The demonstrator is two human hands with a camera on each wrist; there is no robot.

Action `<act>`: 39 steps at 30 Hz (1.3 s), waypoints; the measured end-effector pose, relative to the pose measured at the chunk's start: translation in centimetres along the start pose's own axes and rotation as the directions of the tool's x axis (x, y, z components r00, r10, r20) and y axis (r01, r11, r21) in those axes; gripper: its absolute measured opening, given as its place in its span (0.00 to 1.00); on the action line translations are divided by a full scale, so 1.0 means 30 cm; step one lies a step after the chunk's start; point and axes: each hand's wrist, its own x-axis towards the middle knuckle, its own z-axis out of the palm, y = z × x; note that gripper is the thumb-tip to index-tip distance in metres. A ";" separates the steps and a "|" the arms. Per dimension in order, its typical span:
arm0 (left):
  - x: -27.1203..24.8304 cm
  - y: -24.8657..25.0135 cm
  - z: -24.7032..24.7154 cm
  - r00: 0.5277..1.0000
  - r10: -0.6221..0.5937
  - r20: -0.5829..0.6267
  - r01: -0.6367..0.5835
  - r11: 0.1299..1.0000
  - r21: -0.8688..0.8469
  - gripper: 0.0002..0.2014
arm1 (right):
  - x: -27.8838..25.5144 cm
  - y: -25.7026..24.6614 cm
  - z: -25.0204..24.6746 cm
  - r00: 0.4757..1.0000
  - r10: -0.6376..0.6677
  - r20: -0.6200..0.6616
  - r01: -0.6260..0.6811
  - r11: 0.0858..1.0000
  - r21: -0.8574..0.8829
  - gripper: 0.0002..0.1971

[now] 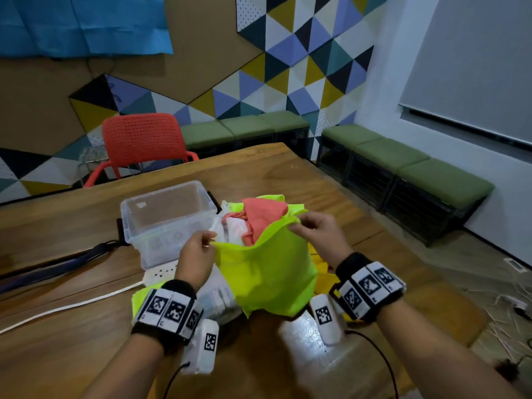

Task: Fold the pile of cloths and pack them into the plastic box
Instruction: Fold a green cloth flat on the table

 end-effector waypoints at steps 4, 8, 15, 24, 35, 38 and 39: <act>-0.087 0.079 0.035 0.953 0.302 0.015 -0.302 0.953 0.003 0.11 | -0.011 0.027 0.099 0.994 -0.005 0.105 0.014 0.996 -0.086 0.02; -0.099 0.116 0.074 0.921 0.382 0.073 -0.385 0.923 0.029 0.12 | -0.017 0.041 0.151 0.985 0.006 0.173 0.007 0.997 -0.072 0.11; -0.060 0.096 0.101 0.919 0.379 0.109 -0.390 0.912 0.122 0.08 | -0.019 0.053 0.175 0.982 0.002 0.187 0.012 0.997 -0.072 0.12; -0.006 0.169 -0.009 0.920 0.351 -0.173 -0.369 0.926 -0.084 0.03 | -0.052 0.223 0.035 0.804 0.392 0.448 -0.056 0.800 -0.598 0.13; 0.108 0.159 -0.103 0.901 0.274 -0.337 -0.330 0.936 -0.122 0.02 | 0.034 0.259 -0.211 0.921 0.389 0.004 -0.282 0.676 -0.681 0.11; 0.114 0.148 -0.089 0.909 0.277 -0.310 -0.322 0.941 -0.101 0.02 | 0.038 0.228 -0.245 0.911 0.409 -0.057 -0.292 0.542 -0.788 0.11; 0.114 0.139 -0.083 0.915 0.269 -0.302 -0.310 0.946 -0.099 0.02 | 0.032 0.222 -0.251 0.893 0.446 -0.060 -0.302 0.495 -0.815 0.11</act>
